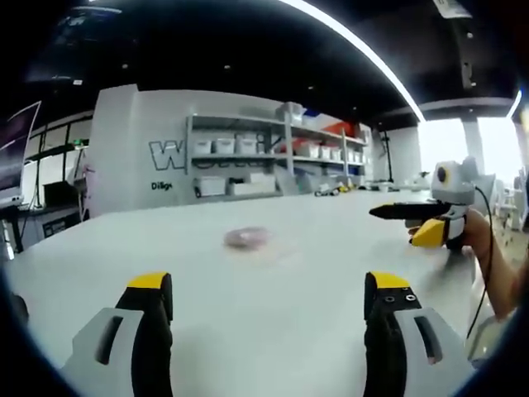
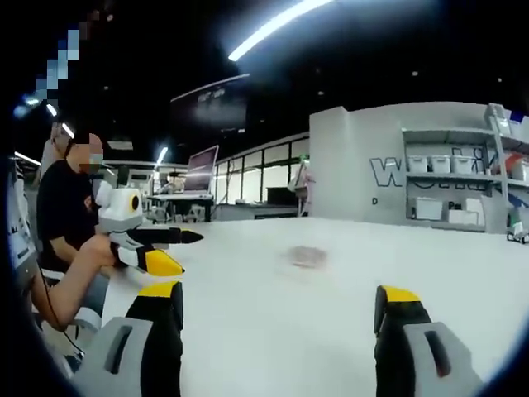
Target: Open the resealable bag by pulling the two sides of the seal apart until the entire bag opening is separated and visibly accessible.
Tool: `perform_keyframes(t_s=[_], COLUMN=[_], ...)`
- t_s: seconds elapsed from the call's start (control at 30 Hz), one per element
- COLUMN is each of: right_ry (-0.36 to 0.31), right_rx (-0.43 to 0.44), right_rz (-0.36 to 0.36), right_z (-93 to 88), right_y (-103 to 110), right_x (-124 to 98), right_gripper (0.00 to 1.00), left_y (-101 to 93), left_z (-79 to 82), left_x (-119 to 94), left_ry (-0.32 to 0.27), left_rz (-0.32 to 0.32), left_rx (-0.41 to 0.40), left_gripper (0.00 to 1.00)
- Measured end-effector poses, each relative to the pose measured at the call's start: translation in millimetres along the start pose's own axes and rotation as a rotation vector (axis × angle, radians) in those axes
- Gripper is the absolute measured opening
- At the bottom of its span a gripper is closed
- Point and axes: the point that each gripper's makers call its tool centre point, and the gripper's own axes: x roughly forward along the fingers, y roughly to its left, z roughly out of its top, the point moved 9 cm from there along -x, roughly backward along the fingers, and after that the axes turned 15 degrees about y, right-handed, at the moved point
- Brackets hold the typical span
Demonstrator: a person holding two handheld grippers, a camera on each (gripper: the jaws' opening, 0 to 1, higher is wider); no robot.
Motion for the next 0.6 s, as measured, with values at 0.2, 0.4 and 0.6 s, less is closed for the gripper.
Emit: perform_keyframes(t_s=[0.2, 0.4, 0.6], right_ry=[0.007, 0.004, 0.005], right_rx=[-0.006, -0.004, -0.005], right_rz=[-0.009, -0.011, -0.011], right_z=[0.1, 0.4, 0.5], right_y=[-0.6, -1.7, -2.4], right_x=[1.1, 0.7, 0.6], right_gripper=[0.96, 0.96, 0.95], left_y=[0.2, -0.7, -0.7], left_z=[0.5, 0.5, 0.5], left_x=[0.2, 1.6, 2.2], left_ry=[-0.002, 0.004, 0.006], left_rz=[0.000, -0.004, -0.005], left_rx=[-0.001, 0.000, -0.006], left_gripper=[0.96, 0.96, 0.96])
